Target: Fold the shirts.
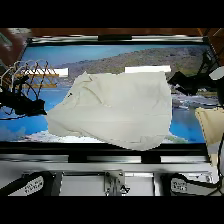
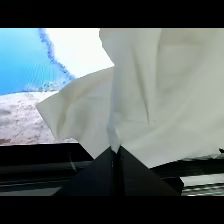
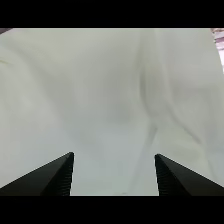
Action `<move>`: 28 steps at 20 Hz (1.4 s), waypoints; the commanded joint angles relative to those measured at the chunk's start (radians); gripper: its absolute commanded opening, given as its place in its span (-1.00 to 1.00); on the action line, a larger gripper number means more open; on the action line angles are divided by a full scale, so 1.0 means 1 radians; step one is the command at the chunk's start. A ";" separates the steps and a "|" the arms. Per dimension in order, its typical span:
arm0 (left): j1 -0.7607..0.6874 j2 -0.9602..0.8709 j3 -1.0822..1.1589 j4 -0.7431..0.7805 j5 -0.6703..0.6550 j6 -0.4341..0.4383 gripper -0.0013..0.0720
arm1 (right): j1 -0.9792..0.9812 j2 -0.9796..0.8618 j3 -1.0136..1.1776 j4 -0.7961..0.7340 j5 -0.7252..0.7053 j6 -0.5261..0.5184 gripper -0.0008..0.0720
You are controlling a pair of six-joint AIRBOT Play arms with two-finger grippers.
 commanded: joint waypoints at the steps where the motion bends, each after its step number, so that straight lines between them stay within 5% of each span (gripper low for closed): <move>1: 0.000 0.000 0.000 -0.009 0.021 0.000 -0.83 | 0.000 -0.109 0.014 -0.053 0.016 0.002 0.76; 14: 0.000 0.000 0.000 -0.080 0.106 0.000 -0.83 | 0.050 -0.283 0.014 -0.070 -0.159 -0.069 0.74; 15: 0.000 0.000 0.000 -0.084 0.106 0.000 -0.83 | 0.050 -0.283 0.014 -0.085 -0.166 -0.060 0.67; 18: 0.000 0.000 0.000 -0.087 0.108 0.000 -0.83 | 0.050 -0.281 0.014 -0.097 -0.171 -0.057 -0.78; 23: 0.001 0.000 0.013 -0.087 0.172 0.000 -0.83 | -0.008 -0.221 0.068 -0.111 -0.049 -0.050 -0.77; 28: 0.002 -0.005 0.122 -0.087 0.307 0.000 -0.83 | -0.140 -0.197 0.049 -0.147 0.403 0.011 -0.77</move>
